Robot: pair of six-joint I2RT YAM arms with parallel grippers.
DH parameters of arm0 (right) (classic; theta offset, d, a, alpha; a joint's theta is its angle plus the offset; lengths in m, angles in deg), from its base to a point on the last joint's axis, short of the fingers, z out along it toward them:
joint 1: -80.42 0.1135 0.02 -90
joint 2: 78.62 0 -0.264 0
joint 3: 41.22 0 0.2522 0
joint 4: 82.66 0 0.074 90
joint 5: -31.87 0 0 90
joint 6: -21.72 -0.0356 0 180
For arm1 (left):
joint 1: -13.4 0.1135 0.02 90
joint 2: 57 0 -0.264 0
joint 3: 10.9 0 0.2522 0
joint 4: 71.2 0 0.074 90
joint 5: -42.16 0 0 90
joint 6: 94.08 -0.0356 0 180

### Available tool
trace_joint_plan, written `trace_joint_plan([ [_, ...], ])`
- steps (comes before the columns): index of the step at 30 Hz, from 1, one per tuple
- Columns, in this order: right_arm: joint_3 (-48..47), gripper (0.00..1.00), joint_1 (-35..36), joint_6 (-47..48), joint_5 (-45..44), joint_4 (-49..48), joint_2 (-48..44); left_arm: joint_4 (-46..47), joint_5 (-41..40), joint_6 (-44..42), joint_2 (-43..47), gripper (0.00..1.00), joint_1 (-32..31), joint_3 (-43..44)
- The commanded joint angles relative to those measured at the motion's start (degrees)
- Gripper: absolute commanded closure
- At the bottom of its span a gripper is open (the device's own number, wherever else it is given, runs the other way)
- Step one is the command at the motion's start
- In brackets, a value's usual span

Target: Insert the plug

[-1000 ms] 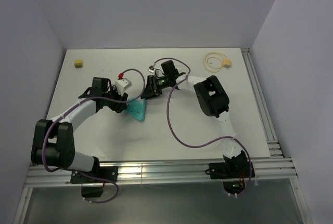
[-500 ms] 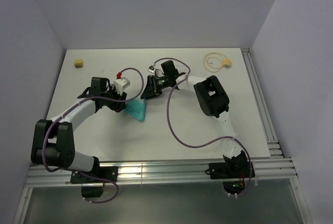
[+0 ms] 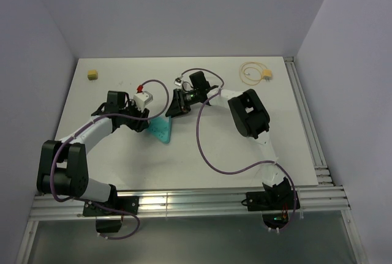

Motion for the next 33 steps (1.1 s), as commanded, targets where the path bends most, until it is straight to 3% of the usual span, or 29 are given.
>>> trace_joint_plan([
  [1,-1.01,1.0,1.16,1.76,-1.54,-0.06,-0.93,1.58,0.95,-0.48,0.87,1.0,-1.11,-0.8],
  [10,-1.19,1.0,1.34,2.2,-1.72,0.46,-1.02,0.88,-0.27,-0.04,-2.28,1.0,-1.29,0.43],
  [33,-4.88,1.0,2.48,6.76,-7.17,7.23,0.21,-11.42,-7.13,0.14,-14.51,1.0,-5.15,12.38],
])
